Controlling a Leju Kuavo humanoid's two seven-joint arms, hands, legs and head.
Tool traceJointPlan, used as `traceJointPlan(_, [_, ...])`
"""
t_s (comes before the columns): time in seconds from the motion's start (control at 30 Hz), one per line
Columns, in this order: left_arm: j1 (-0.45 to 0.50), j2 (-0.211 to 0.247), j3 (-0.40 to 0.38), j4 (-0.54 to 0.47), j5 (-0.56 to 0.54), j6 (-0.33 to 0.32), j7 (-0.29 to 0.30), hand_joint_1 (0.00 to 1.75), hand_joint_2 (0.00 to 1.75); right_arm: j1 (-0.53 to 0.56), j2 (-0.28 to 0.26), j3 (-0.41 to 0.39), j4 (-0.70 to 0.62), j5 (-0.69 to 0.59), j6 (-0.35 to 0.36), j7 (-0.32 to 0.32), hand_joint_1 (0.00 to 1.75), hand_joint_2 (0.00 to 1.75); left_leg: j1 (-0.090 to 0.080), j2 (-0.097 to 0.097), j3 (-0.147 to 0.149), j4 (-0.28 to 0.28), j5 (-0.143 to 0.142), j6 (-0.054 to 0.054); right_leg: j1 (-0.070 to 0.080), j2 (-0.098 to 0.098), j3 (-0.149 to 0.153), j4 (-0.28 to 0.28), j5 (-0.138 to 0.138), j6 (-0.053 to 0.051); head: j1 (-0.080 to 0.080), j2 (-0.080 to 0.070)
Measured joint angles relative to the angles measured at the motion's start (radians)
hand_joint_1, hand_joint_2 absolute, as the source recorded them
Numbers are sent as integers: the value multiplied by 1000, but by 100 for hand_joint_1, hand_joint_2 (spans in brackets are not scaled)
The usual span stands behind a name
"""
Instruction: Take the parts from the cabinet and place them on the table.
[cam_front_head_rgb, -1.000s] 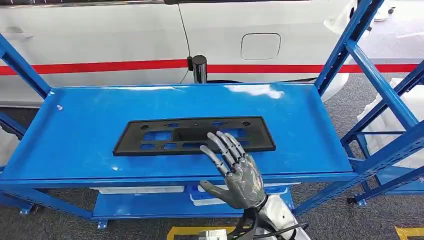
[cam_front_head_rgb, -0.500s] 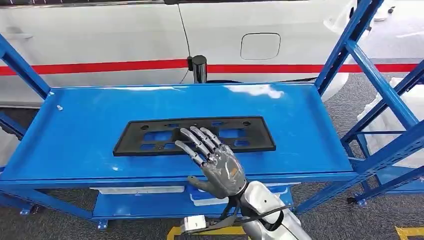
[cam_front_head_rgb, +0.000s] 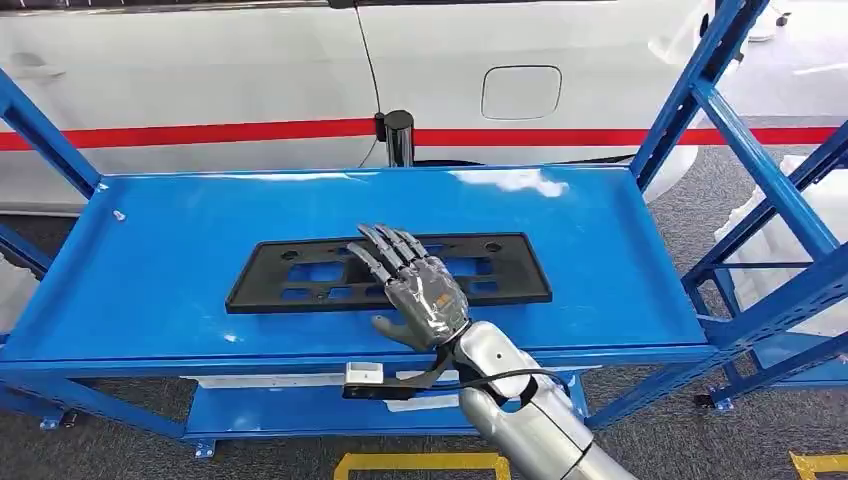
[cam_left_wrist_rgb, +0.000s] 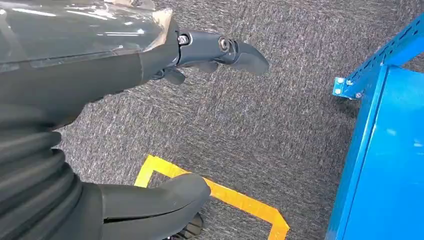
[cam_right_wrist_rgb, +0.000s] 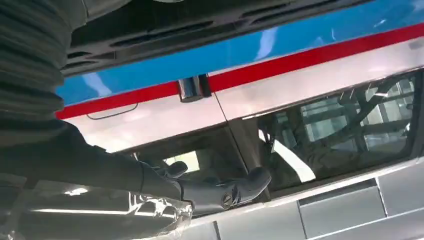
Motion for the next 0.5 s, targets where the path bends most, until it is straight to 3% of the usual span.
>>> traceJointPlan(0.5, [0, 0, -3, 0, -3, -1, 0, 0, 175, 0, 18, 2, 42, 34, 40, 27, 0, 175, 0, 0, 0, 0, 0, 0, 0, 0, 0, 0, 0, 0, 0, 0])
